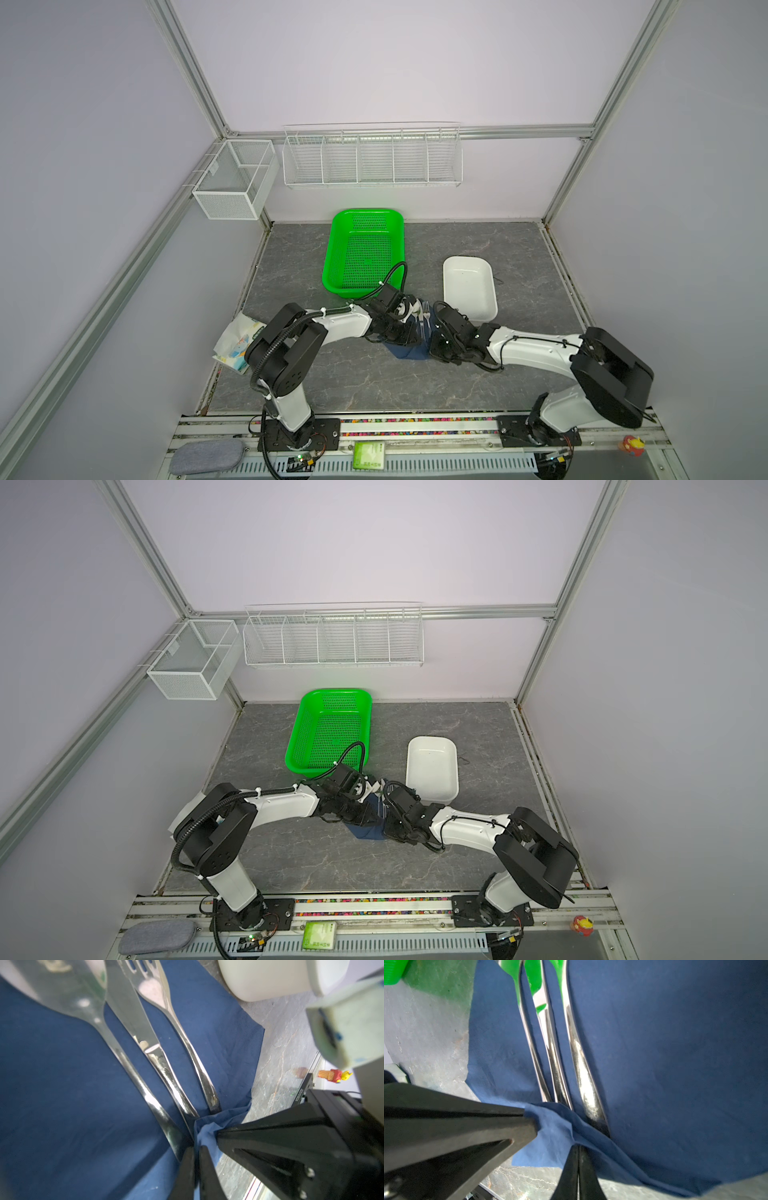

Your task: Place the utensils on the paper napkin and roll it up

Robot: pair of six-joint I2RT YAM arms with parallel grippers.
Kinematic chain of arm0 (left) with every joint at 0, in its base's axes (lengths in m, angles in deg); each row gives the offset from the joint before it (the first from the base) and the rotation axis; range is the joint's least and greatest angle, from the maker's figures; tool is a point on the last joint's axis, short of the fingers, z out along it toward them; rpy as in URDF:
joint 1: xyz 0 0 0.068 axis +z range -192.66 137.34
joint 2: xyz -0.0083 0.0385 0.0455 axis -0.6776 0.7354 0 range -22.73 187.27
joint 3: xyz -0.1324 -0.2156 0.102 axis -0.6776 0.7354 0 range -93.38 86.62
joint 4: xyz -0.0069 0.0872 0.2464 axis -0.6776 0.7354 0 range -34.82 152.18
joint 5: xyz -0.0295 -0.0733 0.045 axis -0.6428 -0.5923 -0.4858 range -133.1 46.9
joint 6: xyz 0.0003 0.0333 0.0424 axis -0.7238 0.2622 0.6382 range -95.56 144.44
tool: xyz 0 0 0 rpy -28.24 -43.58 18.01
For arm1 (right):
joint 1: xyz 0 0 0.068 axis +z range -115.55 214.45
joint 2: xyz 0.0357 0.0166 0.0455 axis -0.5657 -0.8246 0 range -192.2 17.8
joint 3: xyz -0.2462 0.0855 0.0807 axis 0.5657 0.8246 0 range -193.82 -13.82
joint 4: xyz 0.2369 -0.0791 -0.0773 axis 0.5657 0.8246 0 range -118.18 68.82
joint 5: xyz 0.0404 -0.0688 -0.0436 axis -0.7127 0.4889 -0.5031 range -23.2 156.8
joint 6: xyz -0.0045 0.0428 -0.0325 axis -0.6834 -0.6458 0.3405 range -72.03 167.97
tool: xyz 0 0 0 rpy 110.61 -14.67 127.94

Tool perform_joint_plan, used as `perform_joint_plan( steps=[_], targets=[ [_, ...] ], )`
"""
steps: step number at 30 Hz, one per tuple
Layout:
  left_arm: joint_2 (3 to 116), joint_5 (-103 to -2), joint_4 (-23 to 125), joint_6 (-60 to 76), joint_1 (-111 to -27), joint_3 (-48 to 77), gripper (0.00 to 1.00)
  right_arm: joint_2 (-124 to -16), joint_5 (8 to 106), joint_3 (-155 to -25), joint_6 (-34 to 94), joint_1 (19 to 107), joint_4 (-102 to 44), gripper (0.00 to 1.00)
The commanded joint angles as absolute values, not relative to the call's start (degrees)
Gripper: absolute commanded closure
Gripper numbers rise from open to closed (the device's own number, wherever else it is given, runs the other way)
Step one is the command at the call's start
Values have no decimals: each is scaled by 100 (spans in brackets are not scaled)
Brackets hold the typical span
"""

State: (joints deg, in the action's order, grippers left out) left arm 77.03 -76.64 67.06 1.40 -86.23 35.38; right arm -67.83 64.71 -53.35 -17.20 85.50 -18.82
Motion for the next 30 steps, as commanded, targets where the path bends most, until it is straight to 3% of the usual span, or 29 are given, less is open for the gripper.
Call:
perform_joint_plan(
  steps=[1,18,30],
  targets=[
    [7721,-7658,6628,291,-8652,3410,98,-6534,6638,-5210,-1943,8518,-1821,92],
    [7707,-7364,6168,185,-8652,3513,100,-4957,7390,-4504,-2137,8389,-853,85],
    [7786,-7396,6128,161,-8651,3497,100,-4988,7593,-4547,-2074,8393,-551,85]
  ],
)
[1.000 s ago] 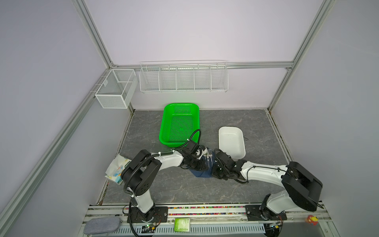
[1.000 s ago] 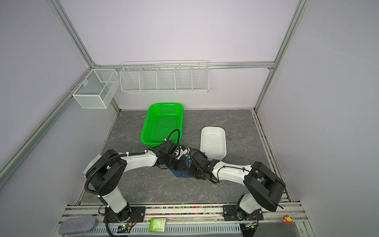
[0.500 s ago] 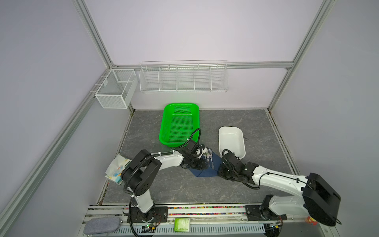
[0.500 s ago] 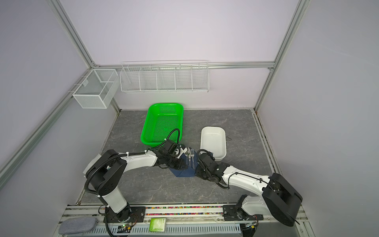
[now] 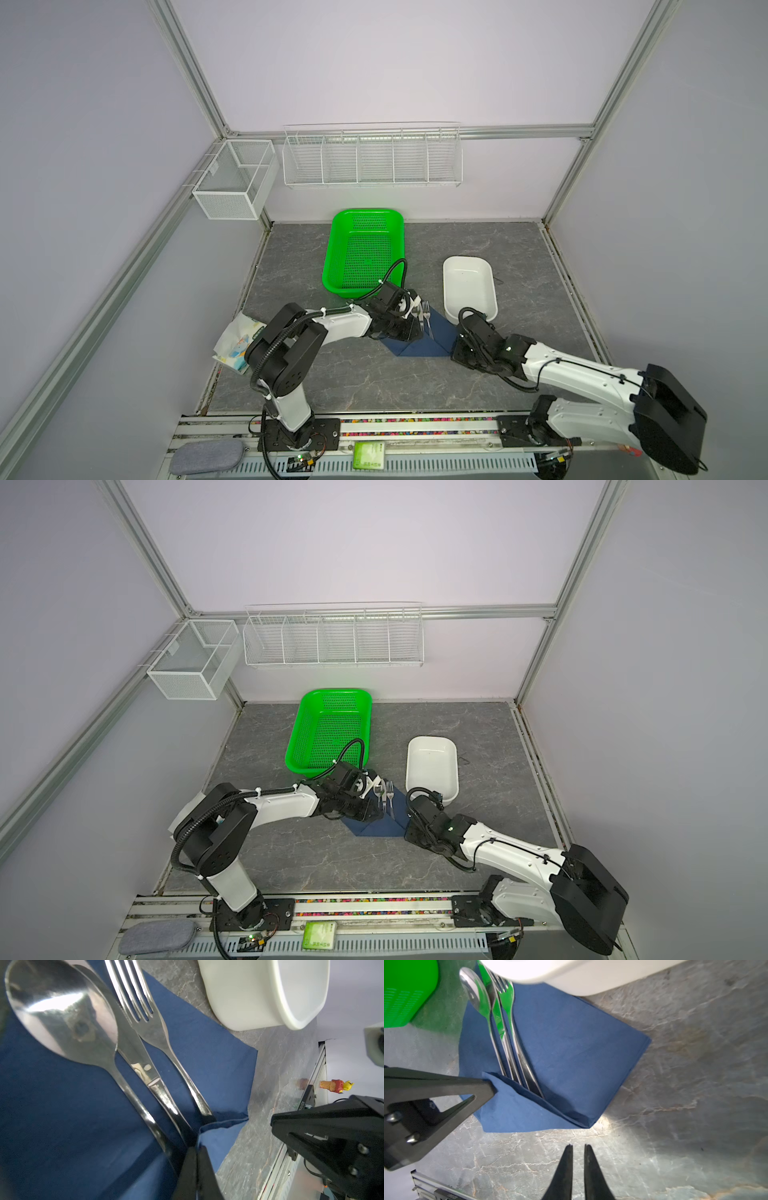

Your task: Place the utensils on the paper napkin and roll it up

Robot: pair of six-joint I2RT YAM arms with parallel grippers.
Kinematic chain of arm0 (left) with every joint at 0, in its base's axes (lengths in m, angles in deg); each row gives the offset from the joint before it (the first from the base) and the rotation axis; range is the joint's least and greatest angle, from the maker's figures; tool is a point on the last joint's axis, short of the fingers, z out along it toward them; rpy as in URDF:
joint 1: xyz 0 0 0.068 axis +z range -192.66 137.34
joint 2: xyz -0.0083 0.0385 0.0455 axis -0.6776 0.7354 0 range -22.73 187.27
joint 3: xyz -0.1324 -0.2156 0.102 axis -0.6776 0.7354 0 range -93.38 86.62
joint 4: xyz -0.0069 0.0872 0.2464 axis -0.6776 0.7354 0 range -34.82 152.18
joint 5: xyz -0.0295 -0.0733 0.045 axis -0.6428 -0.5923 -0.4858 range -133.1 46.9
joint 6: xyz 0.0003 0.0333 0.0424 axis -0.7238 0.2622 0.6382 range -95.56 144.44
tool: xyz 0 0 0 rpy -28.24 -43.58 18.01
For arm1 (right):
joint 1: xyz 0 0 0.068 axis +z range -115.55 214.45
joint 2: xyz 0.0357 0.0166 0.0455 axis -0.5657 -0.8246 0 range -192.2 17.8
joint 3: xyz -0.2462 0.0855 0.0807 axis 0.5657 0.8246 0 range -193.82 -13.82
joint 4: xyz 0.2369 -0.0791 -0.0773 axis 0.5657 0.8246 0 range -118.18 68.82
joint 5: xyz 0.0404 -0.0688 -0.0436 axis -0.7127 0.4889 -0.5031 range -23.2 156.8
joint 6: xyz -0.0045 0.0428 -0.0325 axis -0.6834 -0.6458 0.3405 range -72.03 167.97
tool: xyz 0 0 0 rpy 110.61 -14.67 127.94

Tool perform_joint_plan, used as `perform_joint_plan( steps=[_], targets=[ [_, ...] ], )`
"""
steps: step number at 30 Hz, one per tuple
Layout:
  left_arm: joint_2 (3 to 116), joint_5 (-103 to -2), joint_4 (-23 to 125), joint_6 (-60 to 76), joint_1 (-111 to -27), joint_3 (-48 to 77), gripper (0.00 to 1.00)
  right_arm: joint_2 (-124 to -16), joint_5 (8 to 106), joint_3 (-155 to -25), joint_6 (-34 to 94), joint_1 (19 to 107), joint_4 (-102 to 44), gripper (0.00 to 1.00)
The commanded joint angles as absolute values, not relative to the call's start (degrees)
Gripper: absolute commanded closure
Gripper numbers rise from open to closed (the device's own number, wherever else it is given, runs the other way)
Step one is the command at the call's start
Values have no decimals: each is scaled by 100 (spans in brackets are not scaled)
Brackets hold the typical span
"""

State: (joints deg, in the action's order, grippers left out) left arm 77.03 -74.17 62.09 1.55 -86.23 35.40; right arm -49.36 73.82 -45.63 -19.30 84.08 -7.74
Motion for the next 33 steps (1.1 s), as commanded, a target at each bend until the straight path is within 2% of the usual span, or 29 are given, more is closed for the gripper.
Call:
perform_joint_plan(
  steps=[1,9,19,22,29,33],
  targets=[
    [7786,-7387,6118,165,-8651,3506,100,-4954,7628,-4523,-2075,8387,-587,85],
    [7877,-7380,6289,284,-8652,3356,100,-4612,8099,-4440,-1676,8391,-609,81],
    [7872,-7211,6359,282,-8652,3282,100,-4973,7153,-4281,-1848,8225,-1325,80],
    [7934,-7228,6466,340,-8652,3200,100,-5071,6894,-4197,-1874,8157,-1731,74],
    [7993,-7237,6458,337,-8652,3150,100,-5174,6680,-4016,-2061,7924,-2002,70],
    [8027,-7259,6440,331,-8652,3160,100,-5128,6554,-4007,-1970,7688,-2167,72]
  ],
)
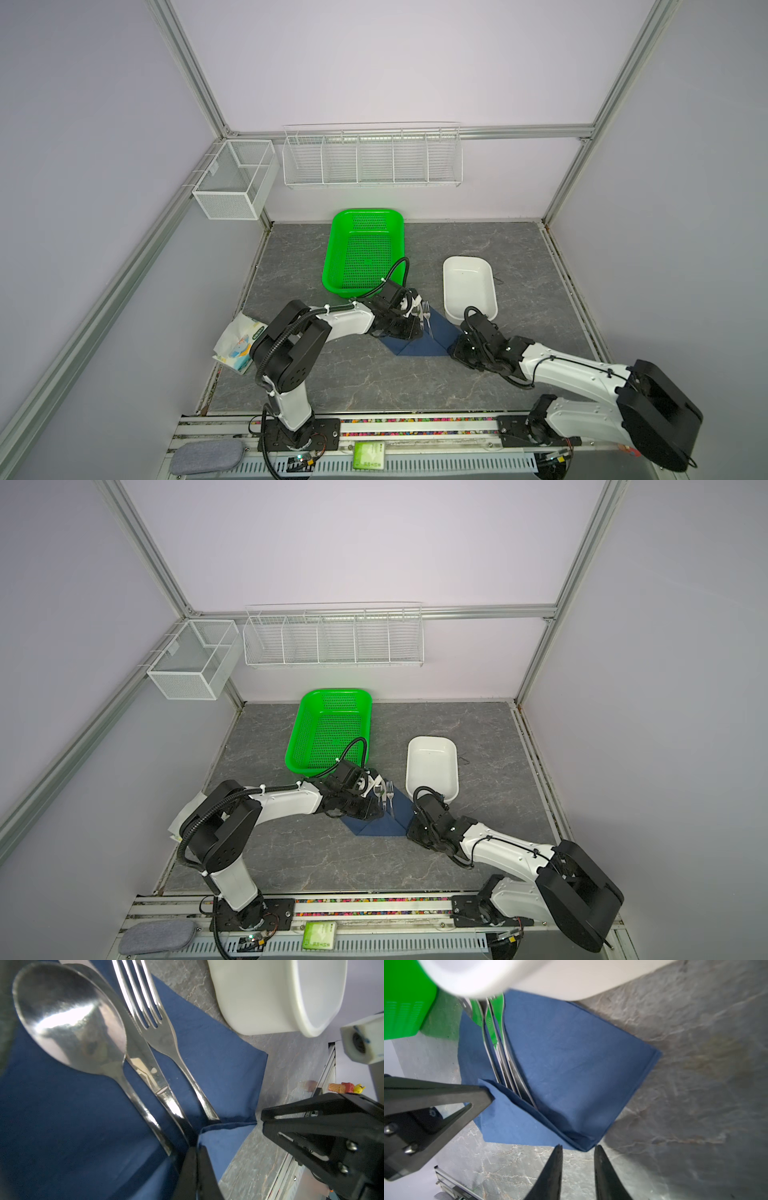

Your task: Place the utensils on the paper napkin and roll it up

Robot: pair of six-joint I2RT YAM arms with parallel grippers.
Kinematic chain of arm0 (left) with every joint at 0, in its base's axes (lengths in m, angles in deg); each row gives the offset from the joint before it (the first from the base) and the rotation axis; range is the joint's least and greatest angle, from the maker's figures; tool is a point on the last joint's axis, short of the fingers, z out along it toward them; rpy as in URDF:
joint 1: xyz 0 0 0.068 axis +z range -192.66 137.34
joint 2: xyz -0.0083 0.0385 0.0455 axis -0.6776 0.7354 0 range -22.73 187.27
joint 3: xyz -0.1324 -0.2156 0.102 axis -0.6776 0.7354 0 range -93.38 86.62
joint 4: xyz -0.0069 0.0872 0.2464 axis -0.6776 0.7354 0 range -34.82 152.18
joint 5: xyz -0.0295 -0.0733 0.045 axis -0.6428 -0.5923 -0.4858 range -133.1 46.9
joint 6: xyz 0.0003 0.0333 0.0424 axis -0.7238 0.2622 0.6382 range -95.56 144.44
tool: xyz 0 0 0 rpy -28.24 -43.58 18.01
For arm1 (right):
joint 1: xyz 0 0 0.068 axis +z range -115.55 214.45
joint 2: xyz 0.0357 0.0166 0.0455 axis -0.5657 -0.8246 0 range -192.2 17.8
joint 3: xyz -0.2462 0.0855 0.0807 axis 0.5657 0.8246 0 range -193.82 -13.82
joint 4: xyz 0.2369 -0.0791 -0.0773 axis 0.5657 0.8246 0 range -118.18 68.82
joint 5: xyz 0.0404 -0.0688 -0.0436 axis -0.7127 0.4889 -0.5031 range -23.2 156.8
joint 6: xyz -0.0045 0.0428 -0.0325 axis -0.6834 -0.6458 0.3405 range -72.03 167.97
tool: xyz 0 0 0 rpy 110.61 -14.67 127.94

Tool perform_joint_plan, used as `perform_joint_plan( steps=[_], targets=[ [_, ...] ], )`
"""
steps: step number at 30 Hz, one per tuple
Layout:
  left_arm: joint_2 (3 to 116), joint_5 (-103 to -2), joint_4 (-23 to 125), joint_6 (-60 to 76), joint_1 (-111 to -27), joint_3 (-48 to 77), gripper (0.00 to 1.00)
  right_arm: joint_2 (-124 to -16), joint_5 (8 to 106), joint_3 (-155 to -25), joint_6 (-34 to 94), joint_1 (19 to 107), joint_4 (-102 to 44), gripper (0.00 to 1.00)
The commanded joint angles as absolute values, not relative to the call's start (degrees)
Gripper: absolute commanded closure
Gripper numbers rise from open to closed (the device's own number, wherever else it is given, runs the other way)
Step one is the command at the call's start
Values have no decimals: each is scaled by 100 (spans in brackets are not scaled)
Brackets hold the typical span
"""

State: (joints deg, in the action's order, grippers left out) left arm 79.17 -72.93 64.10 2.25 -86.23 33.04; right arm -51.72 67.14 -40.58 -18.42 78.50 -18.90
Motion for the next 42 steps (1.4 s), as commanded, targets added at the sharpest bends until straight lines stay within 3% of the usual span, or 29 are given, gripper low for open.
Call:
perform_joint_plan(
  steps=[1,15,22,26,30,36,42],
  targets=[
    [8027,-7262,6440,326,-8652,3159,100,-5129,6514,-4047,-1930,7609,-2160,72],
    [8088,-7269,6593,405,-8652,3028,100,-5990,6904,-5312,-1071,6543,-1676,72],
    [8098,-7298,6599,433,-8652,3037,100,-6135,6626,-5638,-700,5875,-1515,72],
    [8042,-7291,6585,380,-8652,3051,100,-5651,6397,-5367,-605,5948,-1384,70],
    [8105,-7343,6412,314,-8652,3093,100,-4930,6330,-4746,-983,6501,-1429,59],
    [8133,-7228,6549,407,-8652,2998,100,-4142,6513,-3992,-1658,7083,-1327,53],
    [8131,-7227,6580,431,-8651,3063,100,-3891,6254,-3570,-1849,7121,-1748,47]
  ],
)
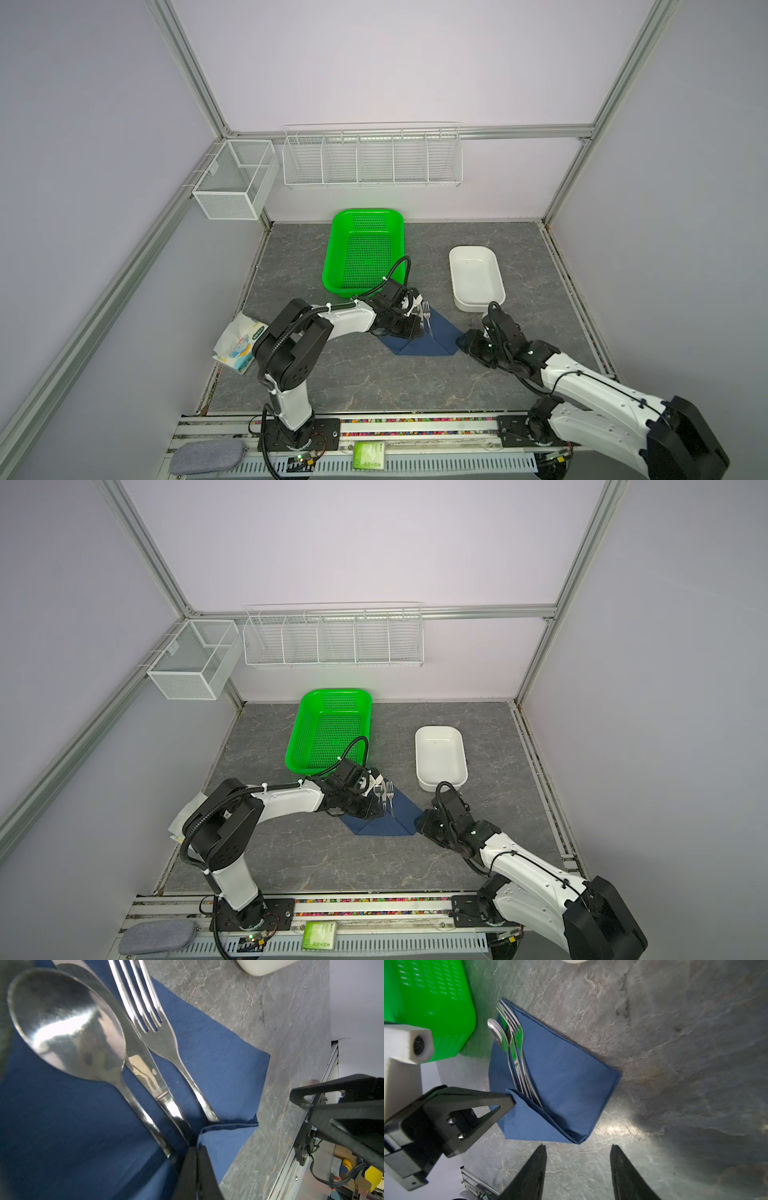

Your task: Place the utensils on the paper napkin and roll it up

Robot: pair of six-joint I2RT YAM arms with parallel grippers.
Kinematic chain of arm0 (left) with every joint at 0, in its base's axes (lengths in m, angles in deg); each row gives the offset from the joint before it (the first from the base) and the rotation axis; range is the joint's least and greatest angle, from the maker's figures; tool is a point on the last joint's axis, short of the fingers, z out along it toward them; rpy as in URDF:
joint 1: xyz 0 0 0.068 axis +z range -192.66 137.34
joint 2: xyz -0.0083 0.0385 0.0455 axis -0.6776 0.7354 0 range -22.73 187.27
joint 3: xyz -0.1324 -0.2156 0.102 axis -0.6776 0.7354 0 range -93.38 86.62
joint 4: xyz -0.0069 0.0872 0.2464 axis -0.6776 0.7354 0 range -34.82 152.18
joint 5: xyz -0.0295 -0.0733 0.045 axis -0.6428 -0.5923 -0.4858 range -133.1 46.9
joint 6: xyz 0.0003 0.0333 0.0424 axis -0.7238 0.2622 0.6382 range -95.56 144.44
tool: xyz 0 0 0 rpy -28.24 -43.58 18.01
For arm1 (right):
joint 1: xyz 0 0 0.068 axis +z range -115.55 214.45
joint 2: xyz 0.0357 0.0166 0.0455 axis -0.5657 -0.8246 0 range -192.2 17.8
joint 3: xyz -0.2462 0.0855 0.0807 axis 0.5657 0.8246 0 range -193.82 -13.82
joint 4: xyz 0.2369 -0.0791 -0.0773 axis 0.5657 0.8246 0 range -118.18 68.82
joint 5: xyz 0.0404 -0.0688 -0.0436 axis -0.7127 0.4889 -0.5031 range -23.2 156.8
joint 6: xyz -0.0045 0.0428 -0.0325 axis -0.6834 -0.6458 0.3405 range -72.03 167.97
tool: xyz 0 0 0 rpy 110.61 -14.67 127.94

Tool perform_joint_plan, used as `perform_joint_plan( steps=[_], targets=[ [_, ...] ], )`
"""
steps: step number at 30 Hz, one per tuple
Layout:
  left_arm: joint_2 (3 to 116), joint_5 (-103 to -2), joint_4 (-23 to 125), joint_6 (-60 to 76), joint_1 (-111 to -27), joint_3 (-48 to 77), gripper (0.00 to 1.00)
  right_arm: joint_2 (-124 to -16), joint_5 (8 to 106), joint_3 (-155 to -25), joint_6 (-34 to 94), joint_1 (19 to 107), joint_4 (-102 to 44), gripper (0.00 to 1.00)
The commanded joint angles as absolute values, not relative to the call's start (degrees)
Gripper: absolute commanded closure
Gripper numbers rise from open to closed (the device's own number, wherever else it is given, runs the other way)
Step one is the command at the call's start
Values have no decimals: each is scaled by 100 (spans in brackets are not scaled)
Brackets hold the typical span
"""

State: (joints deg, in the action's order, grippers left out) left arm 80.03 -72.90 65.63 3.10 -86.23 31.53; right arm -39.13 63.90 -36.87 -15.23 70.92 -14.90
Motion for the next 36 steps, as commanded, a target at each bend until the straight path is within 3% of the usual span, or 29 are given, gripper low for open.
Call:
perform_joint_plan(
  steps=[1,7,22,36],
  targets=[
    [8144,-7230,6572,432,-8652,3063,100,-3951,6183,-3571,-1840,7120,-1824,47],
    [8194,-7224,6563,427,-8652,3050,100,-4481,5917,-3507,-1975,7165,-2382,51],
    [8194,-7220,6580,416,-8652,3005,100,-4946,6332,-3377,-2217,7090,-2819,48],
    [8254,-7237,6601,440,-8652,2964,100,-5770,5784,-3324,-2173,6789,-4290,48]
  ],
)
